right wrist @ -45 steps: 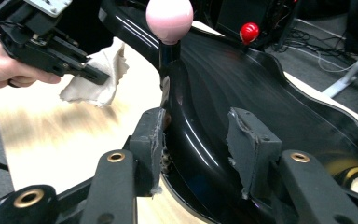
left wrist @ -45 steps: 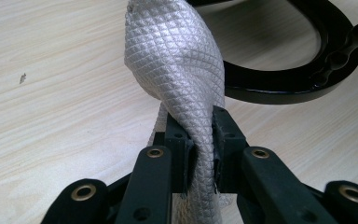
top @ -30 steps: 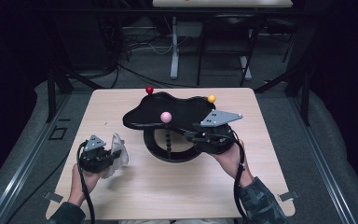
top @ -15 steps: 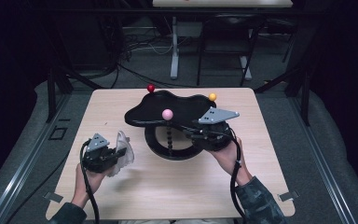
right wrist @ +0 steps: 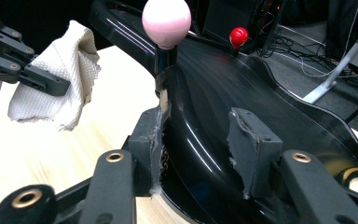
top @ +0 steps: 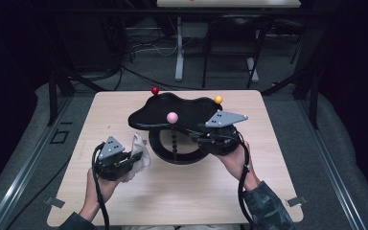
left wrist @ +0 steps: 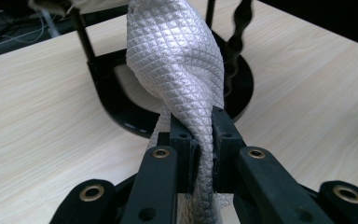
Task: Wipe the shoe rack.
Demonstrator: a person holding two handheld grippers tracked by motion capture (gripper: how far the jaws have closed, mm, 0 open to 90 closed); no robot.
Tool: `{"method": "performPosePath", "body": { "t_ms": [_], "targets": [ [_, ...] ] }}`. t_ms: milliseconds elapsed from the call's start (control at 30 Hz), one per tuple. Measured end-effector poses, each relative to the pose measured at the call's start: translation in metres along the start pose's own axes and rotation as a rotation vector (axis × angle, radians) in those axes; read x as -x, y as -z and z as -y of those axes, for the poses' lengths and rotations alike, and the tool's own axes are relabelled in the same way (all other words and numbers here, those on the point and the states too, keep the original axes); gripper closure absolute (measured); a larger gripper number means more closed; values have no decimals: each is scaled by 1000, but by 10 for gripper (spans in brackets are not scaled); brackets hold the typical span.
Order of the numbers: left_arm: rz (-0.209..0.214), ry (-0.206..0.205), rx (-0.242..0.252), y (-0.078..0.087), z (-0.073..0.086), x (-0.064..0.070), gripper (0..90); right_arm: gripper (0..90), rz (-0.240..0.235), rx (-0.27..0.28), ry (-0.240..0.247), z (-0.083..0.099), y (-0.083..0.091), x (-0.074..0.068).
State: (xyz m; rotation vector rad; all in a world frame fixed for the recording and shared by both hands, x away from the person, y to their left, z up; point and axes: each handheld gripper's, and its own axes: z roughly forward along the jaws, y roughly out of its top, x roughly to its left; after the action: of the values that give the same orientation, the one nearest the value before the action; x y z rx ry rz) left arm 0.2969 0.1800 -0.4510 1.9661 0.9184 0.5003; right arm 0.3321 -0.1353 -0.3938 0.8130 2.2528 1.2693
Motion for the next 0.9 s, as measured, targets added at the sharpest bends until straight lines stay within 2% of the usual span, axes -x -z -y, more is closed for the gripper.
{"method": "performPosePath", "body": {
  "t_ms": [67, 100, 167, 233, 267, 400, 433, 467, 500, 700, 900],
  "targets": [
    [7, -10, 3, 0, -5, 5, 820, 555, -2, -1, 2, 0, -1, -1],
    [14, -16, 2, 0, -9, 9, 820, 555, 21, -13, 5, -1, -1, -1],
    [16, -26, 7, -2, -14, 13, 820, 554, 15, -12, 4, -1, -2, -1],
    [22, -37, 9, -6, -25, 19, 819, 554, 16, -12, 3, -2, -3, -2],
    [22, -37, 9, -6, -25, 19, 819, 554, 16, -12, 3, -2, -3, -2],
    [24, -63, 18, -13, -46, 26, 819, 554, 7, -8, 0, -2, -4, -2],
    [22, -78, 22, -17, -57, 29, 818, 554, 5, -6, 2, -3, -5, -2],
    [22, -78, 22, -17, -57, 29, 818, 554, 5, -6, 2, -3, -5, -2],
    [22, -80, 27, -21, -65, 31, 818, 555, 31, -19, 8, -4, -5, -4],
    [21, -83, 43, -32, -76, 33, 818, 559, 39, -21, 20, -4, -6, -5],
    [31, -71, 49, -34, -77, 33, 818, 560, 38, -20, 21, -4, -6, -6]
  ]
}}
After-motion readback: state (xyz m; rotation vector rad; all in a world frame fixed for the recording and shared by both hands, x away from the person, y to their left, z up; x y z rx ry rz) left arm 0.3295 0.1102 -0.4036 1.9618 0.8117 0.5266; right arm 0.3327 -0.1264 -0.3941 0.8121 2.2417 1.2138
